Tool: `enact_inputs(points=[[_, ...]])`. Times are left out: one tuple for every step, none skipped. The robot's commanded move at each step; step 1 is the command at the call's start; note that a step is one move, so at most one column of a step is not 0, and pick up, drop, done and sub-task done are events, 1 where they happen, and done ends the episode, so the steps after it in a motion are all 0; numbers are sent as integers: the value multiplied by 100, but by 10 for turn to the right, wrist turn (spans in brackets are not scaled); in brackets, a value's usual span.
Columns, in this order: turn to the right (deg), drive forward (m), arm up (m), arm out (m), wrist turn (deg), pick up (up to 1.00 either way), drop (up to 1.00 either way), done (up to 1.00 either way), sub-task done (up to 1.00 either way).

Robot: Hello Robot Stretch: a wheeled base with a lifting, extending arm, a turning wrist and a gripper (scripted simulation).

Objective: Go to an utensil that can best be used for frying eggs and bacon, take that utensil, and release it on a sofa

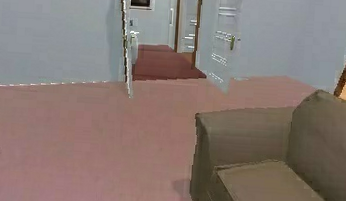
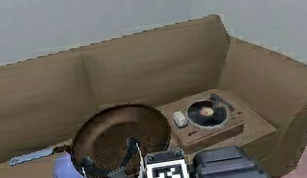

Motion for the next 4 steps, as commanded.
enact_inputs(points=[[390,0,0,0,0,0,0,0,0],[0,15,0,0,0,0,0,0,0],[-90,0,0,0,0,0,0,0,0],[0,0,0,48,0,0,0,0,0]])
